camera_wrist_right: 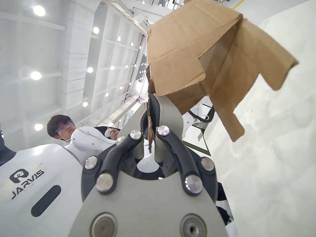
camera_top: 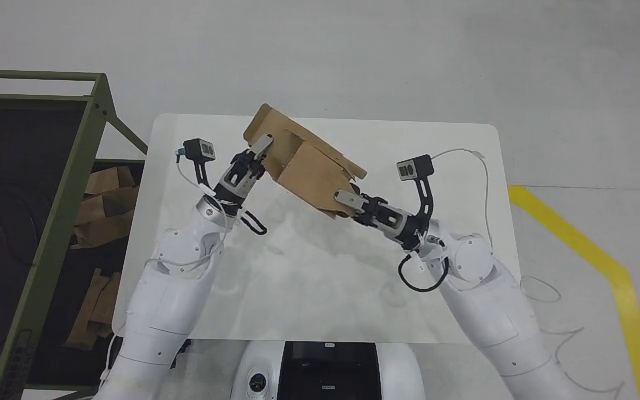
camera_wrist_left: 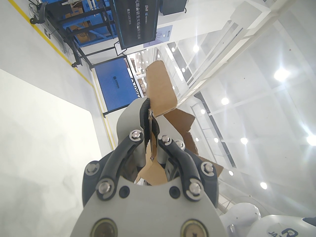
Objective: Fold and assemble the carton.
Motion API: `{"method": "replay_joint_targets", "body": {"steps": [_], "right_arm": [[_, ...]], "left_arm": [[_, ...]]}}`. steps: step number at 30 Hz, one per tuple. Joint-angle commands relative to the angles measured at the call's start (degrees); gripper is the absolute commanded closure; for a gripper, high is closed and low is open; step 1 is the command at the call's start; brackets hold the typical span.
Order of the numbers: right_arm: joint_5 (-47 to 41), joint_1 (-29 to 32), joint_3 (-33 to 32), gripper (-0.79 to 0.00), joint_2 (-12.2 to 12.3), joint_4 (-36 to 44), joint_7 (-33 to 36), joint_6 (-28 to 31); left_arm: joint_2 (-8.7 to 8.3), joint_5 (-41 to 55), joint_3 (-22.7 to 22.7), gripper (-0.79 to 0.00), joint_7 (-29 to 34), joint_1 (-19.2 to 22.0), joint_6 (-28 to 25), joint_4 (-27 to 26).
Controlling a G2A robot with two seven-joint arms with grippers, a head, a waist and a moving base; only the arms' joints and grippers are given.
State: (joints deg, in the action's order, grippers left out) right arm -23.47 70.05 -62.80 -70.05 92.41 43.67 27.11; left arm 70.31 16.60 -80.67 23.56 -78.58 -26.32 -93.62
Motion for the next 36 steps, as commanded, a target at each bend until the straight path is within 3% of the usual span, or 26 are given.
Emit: {"method": "replay_joint_targets", "body": {"steps": [1,11,36], "right_arm": [[-0.1,0.0,-0.4,0.000,0.0,0.0,0.0,0.0],[-1.2,0.0,-2.6,0.000,0.3,-0.4,-0.3,-0.1],[-3.3,0.4,-3.6,-0.018,0.3,-0.1,0.8,0.7]], "left_arm": [[-0.04,0.4,-0.1,0.000,0.9,-0.1,-0.6,0.1],[-0.20,2.1,-0.4,0.000,4.2,-0.5,-2.6,0.3],[-0.23,2.6,0.0,0.000,5.2,-0.8,-2.9,0.5]]}}
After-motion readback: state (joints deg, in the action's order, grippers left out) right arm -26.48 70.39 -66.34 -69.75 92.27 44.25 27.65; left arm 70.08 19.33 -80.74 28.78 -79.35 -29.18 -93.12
